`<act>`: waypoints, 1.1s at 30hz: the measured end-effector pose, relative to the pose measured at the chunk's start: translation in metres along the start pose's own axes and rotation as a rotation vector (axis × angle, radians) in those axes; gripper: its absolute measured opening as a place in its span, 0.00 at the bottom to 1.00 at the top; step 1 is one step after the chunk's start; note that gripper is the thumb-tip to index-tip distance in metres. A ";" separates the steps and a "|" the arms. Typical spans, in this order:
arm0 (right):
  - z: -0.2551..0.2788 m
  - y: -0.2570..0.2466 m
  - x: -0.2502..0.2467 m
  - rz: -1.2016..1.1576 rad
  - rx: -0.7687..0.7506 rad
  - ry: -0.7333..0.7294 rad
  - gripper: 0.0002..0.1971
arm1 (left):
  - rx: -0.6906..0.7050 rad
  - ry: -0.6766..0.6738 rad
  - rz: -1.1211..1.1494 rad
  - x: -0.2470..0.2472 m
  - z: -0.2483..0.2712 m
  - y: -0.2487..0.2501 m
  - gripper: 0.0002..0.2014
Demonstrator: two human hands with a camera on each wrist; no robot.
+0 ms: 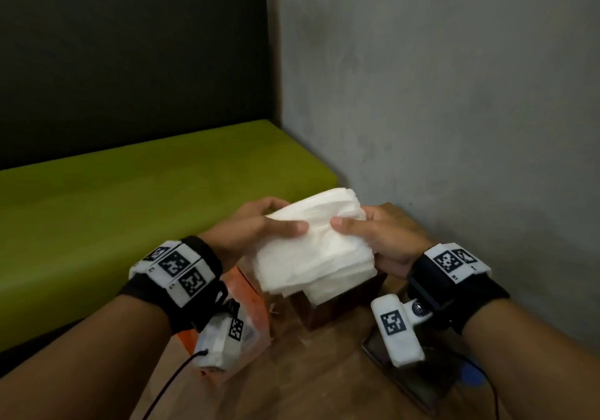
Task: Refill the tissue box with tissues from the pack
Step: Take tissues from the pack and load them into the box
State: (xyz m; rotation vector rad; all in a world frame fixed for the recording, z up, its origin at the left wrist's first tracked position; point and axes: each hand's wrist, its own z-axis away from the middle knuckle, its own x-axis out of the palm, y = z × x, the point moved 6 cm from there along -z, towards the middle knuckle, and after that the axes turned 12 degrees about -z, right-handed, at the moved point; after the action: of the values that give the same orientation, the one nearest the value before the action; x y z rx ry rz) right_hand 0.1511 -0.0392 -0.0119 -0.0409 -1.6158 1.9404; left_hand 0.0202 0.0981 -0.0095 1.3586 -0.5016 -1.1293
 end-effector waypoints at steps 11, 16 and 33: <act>-0.007 -0.004 -0.008 -0.167 -0.119 0.070 0.31 | 0.074 0.089 0.421 0.032 -0.006 0.000 0.27; -0.007 -0.005 -0.011 -0.044 -0.152 0.167 0.32 | 0.106 0.148 0.298 0.033 -0.003 0.008 0.29; -0.029 -0.016 -0.058 0.883 0.049 0.412 0.34 | -0.311 0.296 -0.260 0.039 -0.026 -0.019 0.18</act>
State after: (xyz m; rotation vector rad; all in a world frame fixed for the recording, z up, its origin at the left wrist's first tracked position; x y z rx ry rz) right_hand 0.2165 -0.0389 -0.0251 -1.2280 -1.3619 2.3549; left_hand 0.0520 0.0811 -0.0445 1.3087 0.0668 -1.1343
